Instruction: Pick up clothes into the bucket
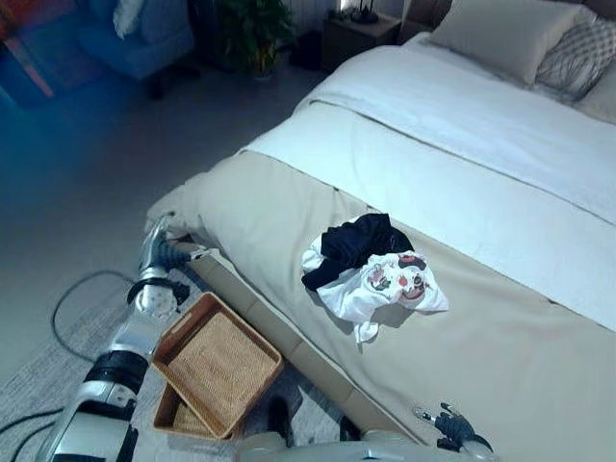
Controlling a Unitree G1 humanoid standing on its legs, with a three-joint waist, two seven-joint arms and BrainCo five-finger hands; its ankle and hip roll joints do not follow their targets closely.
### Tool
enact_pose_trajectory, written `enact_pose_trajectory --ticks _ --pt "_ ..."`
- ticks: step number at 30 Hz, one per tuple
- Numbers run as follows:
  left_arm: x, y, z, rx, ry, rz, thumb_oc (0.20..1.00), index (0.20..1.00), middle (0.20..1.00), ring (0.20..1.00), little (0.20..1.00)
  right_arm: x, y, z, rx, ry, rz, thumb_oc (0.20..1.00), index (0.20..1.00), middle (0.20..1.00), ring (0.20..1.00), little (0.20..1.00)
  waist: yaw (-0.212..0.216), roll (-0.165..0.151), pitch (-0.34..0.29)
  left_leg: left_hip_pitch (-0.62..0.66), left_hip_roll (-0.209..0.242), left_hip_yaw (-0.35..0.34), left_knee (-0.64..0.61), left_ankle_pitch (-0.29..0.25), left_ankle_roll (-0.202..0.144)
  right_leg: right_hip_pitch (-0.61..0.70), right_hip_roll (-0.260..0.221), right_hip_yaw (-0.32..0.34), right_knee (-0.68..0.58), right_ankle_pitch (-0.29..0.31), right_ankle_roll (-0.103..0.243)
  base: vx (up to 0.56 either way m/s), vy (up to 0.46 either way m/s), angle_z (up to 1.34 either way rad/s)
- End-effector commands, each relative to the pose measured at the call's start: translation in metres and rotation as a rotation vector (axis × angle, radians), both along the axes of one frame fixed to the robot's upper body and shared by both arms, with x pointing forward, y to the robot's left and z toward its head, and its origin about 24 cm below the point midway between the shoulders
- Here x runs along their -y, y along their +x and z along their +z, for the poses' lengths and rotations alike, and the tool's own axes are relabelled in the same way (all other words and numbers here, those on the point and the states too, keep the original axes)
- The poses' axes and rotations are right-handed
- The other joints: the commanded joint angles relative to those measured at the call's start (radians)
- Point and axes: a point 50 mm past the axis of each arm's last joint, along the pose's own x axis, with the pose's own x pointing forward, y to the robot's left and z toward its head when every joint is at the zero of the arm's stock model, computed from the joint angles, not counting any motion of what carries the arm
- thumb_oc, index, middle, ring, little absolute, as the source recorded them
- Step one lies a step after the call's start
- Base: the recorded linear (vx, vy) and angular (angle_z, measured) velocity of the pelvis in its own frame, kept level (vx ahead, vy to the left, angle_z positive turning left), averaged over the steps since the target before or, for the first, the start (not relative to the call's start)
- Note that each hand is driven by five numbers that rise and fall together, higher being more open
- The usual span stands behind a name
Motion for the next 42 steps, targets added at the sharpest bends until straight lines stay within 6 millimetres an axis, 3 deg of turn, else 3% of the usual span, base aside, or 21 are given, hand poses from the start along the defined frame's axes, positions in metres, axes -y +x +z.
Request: enact_pose_trajectory --ticks 1,4,7,13,17,20,22,25,26,28,30,31,32,33,35,42 --pt "0.019 0.023 0.045 0.164 0.146 -0.093 1.000 1.000 1.000 1.000 1.000 -0.003 0.041 0.014 0.144 -0.007 0.048 1.000 1.000 1.000 1.000 1.000 -0.031 -0.027 0.057 -0.045 -0.033 -0.036 0.120 -0.115 0.006 -0.109 -0.109 -0.011 0.093 0.026 0.077 -0.05 0.036 -0.06" --pt "0.036 0.028 0.049 0.183 0.146 -0.156 1.000 1.000 1.000 1.000 1.000 -0.004 0.049 0.017 0.163 -0.011 0.066 1.000 1.000 1.000 1.000 1.000 -0.032 -0.027 0.080 -0.078 -0.041 -0.031 0.146 -0.120 0.009 -0.137 -0.115 -0.010 0.106 0.030 0.077 -0.04 0.047 -0.04" --pt "0.054 0.029 0.040 0.178 0.112 -0.193 1.000 1.000 1.000 1.000 1.000 -0.008 0.070 0.026 0.229 -0.034 0.120 1.000 1.000 1.000 1.000 1.000 -0.030 -0.028 0.107 -0.114 -0.039 -0.023 0.147 -0.111 0.012 -0.174 -0.116 -0.001 0.106 0.039 0.076 0.00 0.050 -0.01" --pt "0.073 0.038 0.048 0.197 0.169 -0.254 1.000 1.000 1.000 1.000 1.000 -0.010 0.097 0.043 0.341 -0.047 0.134 1.000 1.000 1.000 1.000 1.000 -0.036 -0.025 0.151 -0.154 -0.036 -0.031 0.124 -0.089 0.012 -0.233 -0.122 -0.007 0.132 0.035 0.077 -0.02 0.018 0.00" --pt "0.083 0.041 0.048 0.203 0.156 -0.274 1.000 1.000 1.000 1.000 1.000 -0.013 0.105 0.047 0.367 -0.053 0.146 1.000 1.000 1.000 1.000 1.000 -0.035 -0.032 0.175 -0.177 -0.039 -0.029 0.150 -0.096 0.015 -0.249 -0.125 -0.004 0.140 0.037 0.076 -0.01 0.006 0.03" --pt "0.086 0.039 0.038 0.190 0.019 -0.245 1.000 1.000 1.000 1.000 1.000 -0.016 0.107 0.047 0.371 -0.055 0.159 1.000 1.000 1.000 1.000 1.000 -0.035 -0.042 0.184 -0.188 -0.036 -0.029 0.163 -0.100 0.016 -0.257 -0.122 -0.001 0.135 0.041 0.076 0.00 0.000 0.00" --pt "0.078 0.030 0.017 0.182 -0.268 -0.132 1.000 1.000 1.000 1.000 1.000 -0.020 0.111 0.050 0.395 -0.055 0.170 1.000 1.000 1.000 1.000 1.000 -0.029 -0.052 0.182 -0.190 -0.031 -0.030 0.162 -0.101 0.016 -0.256 -0.121 0.002 0.126 0.043 0.075 0.00 0.000 0.00" --pt "0.070 0.021 0.000 0.158 -0.378 -0.049 1.000 1.000 1.000 1.000 1.000 -0.021 0.116 0.056 0.435 -0.063 0.163 1.000 1.000 1.000 1.000 1.000 -0.027 -0.054 0.178 -0.190 -0.030 -0.031 0.160 -0.101 0.015 -0.255 -0.120 0.001 0.122 0.041 0.074 0.00 -0.002 -0.01" --pt "0.059 0.009 -0.020 0.118 -0.466 0.044 1.000 1.000 1.000 1.000 1.000 -0.018 0.126 0.068 0.513 -0.098 0.132 1.000 1.000 1.000 1.000 1.000 -0.023 -0.055 0.181 -0.189 -0.030 -0.033 0.161 -0.102 0.014 -0.254 -0.119 0.001 0.120 0.038 0.072 0.00 -0.002 -0.05" --pt "0.055 0.003 -0.028 0.108 -0.511 0.082 1.000 1.000 1.000 1.000 1.000 -0.016 0.133 0.078 0.570 -0.115 0.106 1.000 1.000 1.000 1.000 1.000 -0.022 -0.054 0.183 -0.190 -0.029 -0.034 0.161 -0.102 0.014 -0.255 -0.119 0.001 0.121 0.038 0.072 0.00 0.000 0.00" --pt "0.046 -0.011 -0.043 0.088 -0.591 0.154 1.000 1.000 1.000 1.000 1.000 -0.015 0.153 0.107 0.726 -0.166 0.094 1.000 1.000 1.000 1.000 1.000 -0.020 -0.051 0.192 -0.188 -0.029 -0.034 0.160 -0.100 0.015 -0.258 -0.119 0.001 0.123 0.039 0.071 0.00 0.000 0.00" --pt "0.037 -0.022 -0.066 0.028 -0.692 0.235 1.000 1.000 1.000 1.000 1.000 -0.016 0.167 0.134 0.862 -0.203 0.084 1.000 1.000 1.000 1.000 1.000 -0.017 -0.048 0.202 -0.183 -0.028 -0.035 0.160 -0.103 0.016 -0.256 -0.118 0.002 0.126 0.037 0.071 0.00 0.000 0.00" --pt "0.037 -0.022 -0.065 0.028 -0.692 0.235 1.000 1.000 1.000 1.000 1.000 -0.016 0.167 0.135 0.863 -0.203 0.084 1.000 1.000 1.000 1.000 1.000 -0.018 -0.048 0.200 -0.187 -0.029 -0.036 0.159 -0.098 0.016 -0.260 -0.119 0.001 0.124 0.040 0.071 0.00 0.000 0.00" --pt "0.034 -0.033 -0.079 0.007 -0.770 0.285 1.000 1.000 1.000 1.000 1.000 -0.018 0.177 0.157 0.978 -0.223 0.067 1.000 1.000 1.000 1.000 1.000 -0.015 -0.045 0.208 -0.189 -0.030 -0.038 0.159 -0.096 0.017 -0.263 -0.120 -0.001 0.129 0.041 0.070 0.00 0.000 0.00" --pt "0.034 -0.046 -0.097 -0.060 -0.789 0.330 1.000 1.000 1.000 1.000 1.000 -0.020 0.185 0.183 1.094 -0.285 0.071 1.000 1.000 1.000 1.000 1.000 -0.008 -0.043 0.215 -0.191 -0.030 -0.040 0.157 -0.094 0.019 -0.264 -0.120 -0.003 0.131 0.040 0.070 0.00 0.000 0.00" --pt "0.042 -0.070 -0.126 -0.180 -0.829 0.368 1.000 1.000 1.000 1.000 1.000 -0.019 0.201 0.218 1.195 -0.508 0.102 1.000 1.000 1.000 1.000 1.000 0.017 -0.032 0.243 -0.209 -0.035 -0.059 0.158 -0.085 0.021 -0.280 -0.130 -0.019 0.147 0.037 0.070 -0.02 -0.003 0.05"
